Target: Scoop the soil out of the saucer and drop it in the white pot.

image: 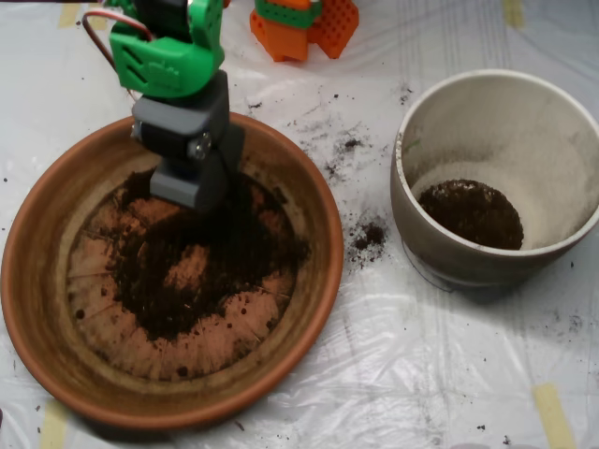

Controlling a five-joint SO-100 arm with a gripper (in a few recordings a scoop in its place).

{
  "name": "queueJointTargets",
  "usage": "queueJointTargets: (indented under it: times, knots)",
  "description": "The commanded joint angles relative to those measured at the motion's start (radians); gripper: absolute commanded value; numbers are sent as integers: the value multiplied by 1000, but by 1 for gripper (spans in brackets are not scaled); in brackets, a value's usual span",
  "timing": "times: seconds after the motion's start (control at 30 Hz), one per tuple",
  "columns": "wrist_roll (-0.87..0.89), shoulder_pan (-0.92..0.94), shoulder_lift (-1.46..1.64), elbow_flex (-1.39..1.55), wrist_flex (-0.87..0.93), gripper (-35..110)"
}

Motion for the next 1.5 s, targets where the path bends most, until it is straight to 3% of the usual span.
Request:
queueJointTargets:
  times: [0.0,0.47,0.9,1.17,1.33,1.47]
  knots:
    - [-9,-55,193,-91,41,-1]
    - [-48,-374,411,-301,147,-1]
    - [-150,-752,164,-627,232,-1]
    - [-173,-900,44,-673,227,0]
    - [-195,-950,0,-706,279,28]
    - [-189,-957,11,-706,299,33]
